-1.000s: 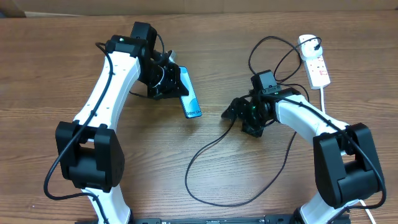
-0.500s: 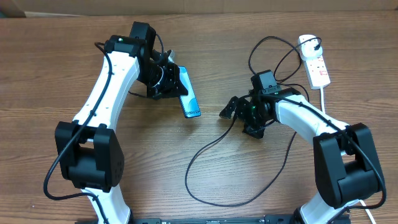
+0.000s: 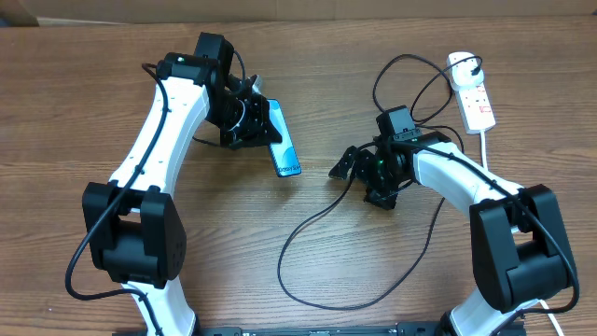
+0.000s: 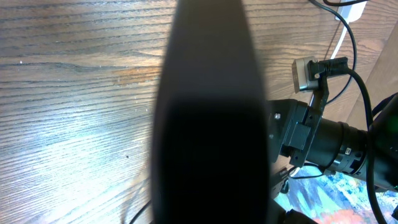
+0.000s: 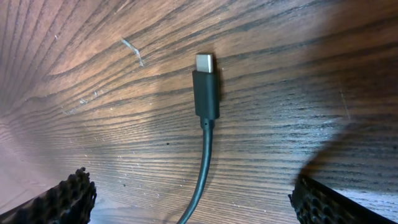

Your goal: Plug charger to phone and switch on socket

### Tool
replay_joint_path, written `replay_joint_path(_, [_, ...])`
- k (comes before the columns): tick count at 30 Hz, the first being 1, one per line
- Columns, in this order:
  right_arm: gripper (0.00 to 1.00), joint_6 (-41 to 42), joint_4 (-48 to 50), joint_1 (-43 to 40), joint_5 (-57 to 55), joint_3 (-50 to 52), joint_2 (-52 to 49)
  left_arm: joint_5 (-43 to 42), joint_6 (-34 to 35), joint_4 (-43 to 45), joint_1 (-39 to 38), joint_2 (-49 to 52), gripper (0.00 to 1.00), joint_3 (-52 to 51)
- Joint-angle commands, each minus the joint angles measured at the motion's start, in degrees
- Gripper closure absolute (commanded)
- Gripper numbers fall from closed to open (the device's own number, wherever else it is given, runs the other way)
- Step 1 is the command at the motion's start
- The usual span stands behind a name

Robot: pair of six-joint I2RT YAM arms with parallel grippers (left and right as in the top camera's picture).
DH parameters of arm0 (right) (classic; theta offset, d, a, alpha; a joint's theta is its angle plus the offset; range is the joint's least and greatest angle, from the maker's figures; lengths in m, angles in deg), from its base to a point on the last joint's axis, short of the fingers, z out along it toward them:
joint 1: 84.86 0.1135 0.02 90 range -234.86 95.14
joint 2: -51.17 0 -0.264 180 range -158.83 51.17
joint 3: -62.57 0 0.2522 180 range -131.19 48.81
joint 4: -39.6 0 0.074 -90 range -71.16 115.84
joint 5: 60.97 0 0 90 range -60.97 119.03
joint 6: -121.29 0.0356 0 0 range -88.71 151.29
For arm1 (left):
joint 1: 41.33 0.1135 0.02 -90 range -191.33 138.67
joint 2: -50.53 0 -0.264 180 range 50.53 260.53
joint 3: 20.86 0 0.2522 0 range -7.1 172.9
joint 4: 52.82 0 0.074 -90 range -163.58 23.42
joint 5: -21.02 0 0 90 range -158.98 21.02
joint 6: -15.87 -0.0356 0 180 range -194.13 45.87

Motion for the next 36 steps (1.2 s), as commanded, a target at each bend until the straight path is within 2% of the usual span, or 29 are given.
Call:
replay_joint_path(1, [0.00, -0.4, 0.2, 0.4, 0.4, 0.2, -0.1, -2.1, -1.1, 0.0, 0.3, 0.0, 0.96, 0.8])
replay_joint_path(29, [0.00, -0.7, 2.1, 0.4, 0.5, 0.2, 0.3, -2.1, -1.2, 1.1, 0.3, 0.0, 0.96, 0.8])
replay_joint_path(36, [0.01, -3.0, 1.0, 0.4, -1.3, 0.2, 6.3, -2.1, -1.2, 1.1, 0.3, 0.0, 0.96, 0.8])
